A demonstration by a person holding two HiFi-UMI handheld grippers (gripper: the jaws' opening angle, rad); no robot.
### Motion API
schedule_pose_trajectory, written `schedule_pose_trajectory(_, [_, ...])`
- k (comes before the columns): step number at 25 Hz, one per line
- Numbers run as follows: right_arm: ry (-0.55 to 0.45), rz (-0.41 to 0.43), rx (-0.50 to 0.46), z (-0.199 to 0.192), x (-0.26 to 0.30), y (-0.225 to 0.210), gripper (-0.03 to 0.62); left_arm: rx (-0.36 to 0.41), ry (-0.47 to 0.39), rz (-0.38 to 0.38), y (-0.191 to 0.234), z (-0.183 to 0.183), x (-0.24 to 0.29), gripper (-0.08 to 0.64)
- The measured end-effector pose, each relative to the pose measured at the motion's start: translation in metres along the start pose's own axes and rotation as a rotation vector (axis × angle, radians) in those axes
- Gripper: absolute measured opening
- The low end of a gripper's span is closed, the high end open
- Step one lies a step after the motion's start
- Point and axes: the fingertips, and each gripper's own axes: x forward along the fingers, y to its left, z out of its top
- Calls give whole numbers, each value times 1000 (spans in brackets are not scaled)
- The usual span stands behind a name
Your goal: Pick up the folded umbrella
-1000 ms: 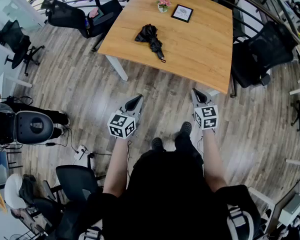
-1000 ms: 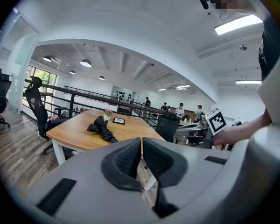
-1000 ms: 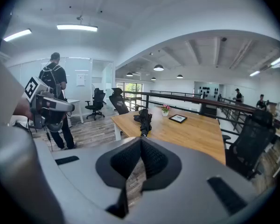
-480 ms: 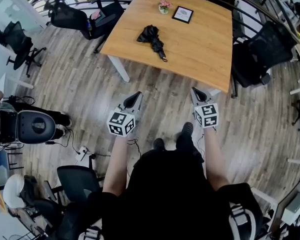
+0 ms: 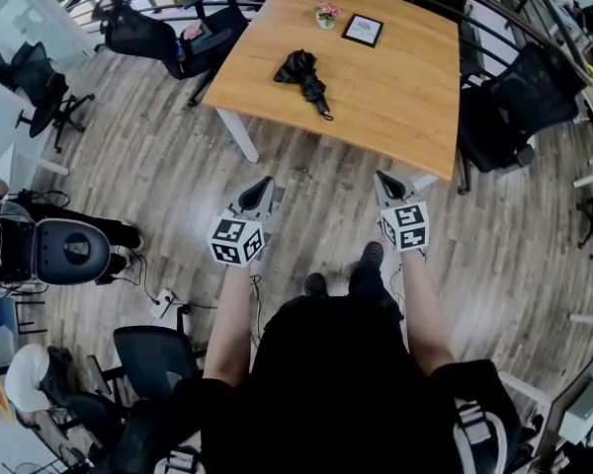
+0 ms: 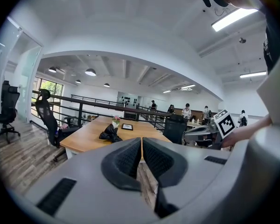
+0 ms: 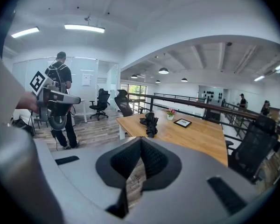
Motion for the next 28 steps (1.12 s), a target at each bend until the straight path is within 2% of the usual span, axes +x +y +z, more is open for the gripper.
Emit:
schedule_pose_trajectory(8, [0, 16, 0, -4, -4, 7, 28, -7, -2, 8, -1, -6, -7, 31])
schedule_pose_trajectory(11, [-7, 29, 1, -6, -5, 12, 63, -9, -12, 18, 2, -6, -11, 31])
schedule_pose_trajectory(15, [-26, 32, 3, -2, -8, 14, 123, 10, -32, 73, 11, -2, -17, 34])
schedule_pose_trajectory(19, [-21, 29, 12, -3, -9, 14, 193, 9, -37, 87, 16, -1, -20, 148])
schedule_pose_trajectory(24, [-34, 52, 13, -1, -7, 21, 327, -1, -47, 79, 17, -3, -21, 230])
schedule_pose_trajectory(28, [-45, 53, 13, 0, -6, 23, 345, -2, -44, 76, 17, -7, -21, 244])
